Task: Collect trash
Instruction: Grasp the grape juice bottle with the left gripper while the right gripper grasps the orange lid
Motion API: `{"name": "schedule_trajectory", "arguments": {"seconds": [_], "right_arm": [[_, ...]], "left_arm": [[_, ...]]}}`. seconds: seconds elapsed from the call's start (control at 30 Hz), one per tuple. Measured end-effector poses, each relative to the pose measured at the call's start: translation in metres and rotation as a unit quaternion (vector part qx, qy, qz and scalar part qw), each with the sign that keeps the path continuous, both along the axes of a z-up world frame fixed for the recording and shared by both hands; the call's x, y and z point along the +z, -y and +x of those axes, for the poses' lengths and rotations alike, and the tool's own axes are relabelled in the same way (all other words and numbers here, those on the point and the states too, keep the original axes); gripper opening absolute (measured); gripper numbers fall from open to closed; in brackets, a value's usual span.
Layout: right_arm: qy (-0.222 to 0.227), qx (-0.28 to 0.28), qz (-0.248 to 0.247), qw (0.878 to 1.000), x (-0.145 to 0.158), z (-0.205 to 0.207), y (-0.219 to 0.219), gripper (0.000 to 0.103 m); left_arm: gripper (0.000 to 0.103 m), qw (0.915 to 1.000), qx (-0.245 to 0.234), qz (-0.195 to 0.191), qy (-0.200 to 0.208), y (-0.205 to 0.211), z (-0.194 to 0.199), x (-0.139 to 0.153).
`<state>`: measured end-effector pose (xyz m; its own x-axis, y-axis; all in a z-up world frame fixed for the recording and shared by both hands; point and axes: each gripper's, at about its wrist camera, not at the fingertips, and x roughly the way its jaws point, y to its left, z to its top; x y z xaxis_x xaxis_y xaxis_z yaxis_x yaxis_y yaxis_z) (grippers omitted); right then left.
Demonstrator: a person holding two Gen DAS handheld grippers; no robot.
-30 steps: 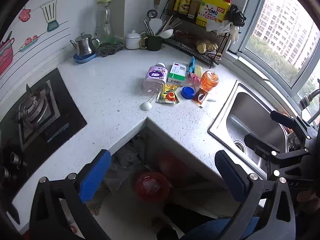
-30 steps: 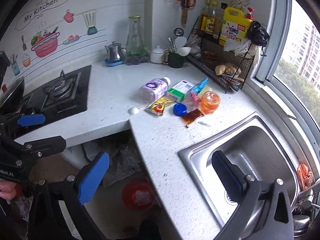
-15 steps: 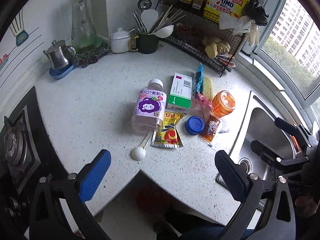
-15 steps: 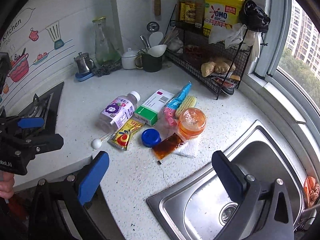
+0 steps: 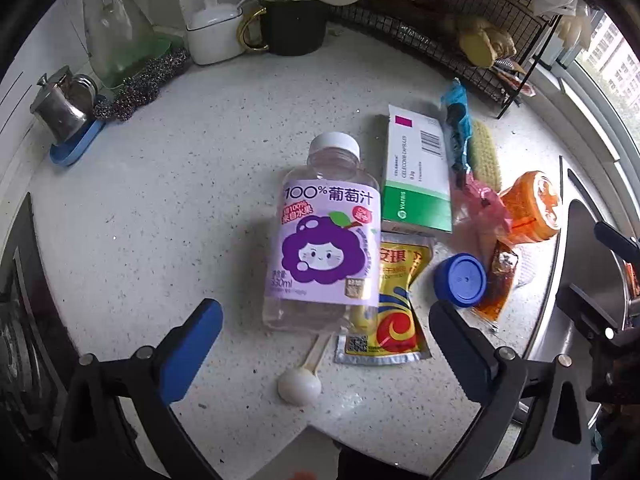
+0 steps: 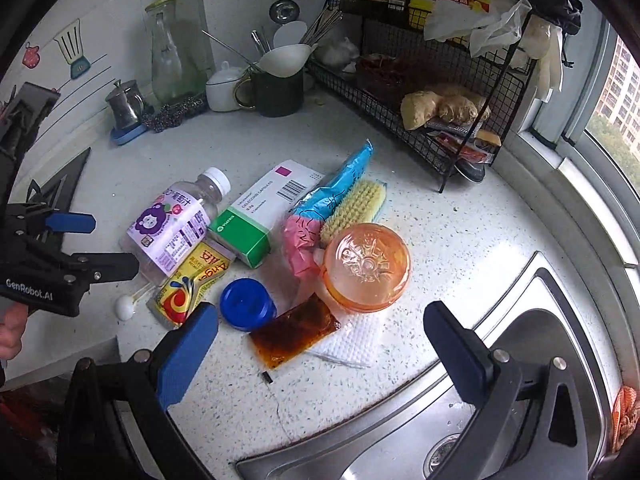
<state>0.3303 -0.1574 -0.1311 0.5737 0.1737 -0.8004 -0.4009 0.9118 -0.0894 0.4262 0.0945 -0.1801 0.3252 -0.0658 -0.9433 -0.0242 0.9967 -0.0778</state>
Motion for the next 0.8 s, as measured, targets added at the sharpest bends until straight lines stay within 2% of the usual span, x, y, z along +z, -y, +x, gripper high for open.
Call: {"name": "schedule_trajectory", "arguments": {"seconds": [0.1, 0.17, 0.23, 0.27, 0.3, 0.47, 0.63, 0.8], "right_arm": [[-0.015, -0.007, 0.007, 1.000, -0.007, 0.006, 0.007, 0.102], [-0.026, -0.014, 0.008, 1.000, -0.011, 0.011, 0.011, 0.102], [-0.029, -0.020, 0.006, 0.999, -0.014, 0.014, 0.015, 0.102], [-0.024, -0.023, -0.002, 0.999, -0.015, 0.015, 0.015, 0.102], [-0.017, -0.023, -0.010, 1.000, -0.015, 0.014, 0.015, 0.102], [-0.026, -0.022, -0.002, 0.999, -0.019, 0.017, 0.017, 0.102], [-0.029, -0.029, 0.006, 0.999, -0.019, 0.019, 0.020, 0.102], [-0.036, -0.037, 0.010, 0.999, -0.024, 0.031, 0.023, 0.102]], "left_arm": [[0.097, 0.9999, -0.010, 0.003, -0.007, 0.000, 0.013, -0.009], [0.091, 0.9998, -0.018, 0.001, -0.012, 0.002, 0.021, -0.016], [0.076, 0.9995, -0.024, 0.000, -0.021, 0.004, 0.025, -0.024], [0.073, 0.9994, -0.026, 0.001, -0.023, 0.006, 0.027, -0.026], [0.065, 0.9993, -0.029, 0.003, -0.024, 0.007, 0.028, -0.029], [0.065, 0.9997, -0.018, -0.002, -0.015, 0.009, 0.025, -0.028], [0.064, 0.9997, -0.011, 0.020, -0.012, 0.014, 0.019, -0.024], [0.064, 1.0000, 0.004, 0.005, -0.007, 0.016, 0.015, -0.019]]}}
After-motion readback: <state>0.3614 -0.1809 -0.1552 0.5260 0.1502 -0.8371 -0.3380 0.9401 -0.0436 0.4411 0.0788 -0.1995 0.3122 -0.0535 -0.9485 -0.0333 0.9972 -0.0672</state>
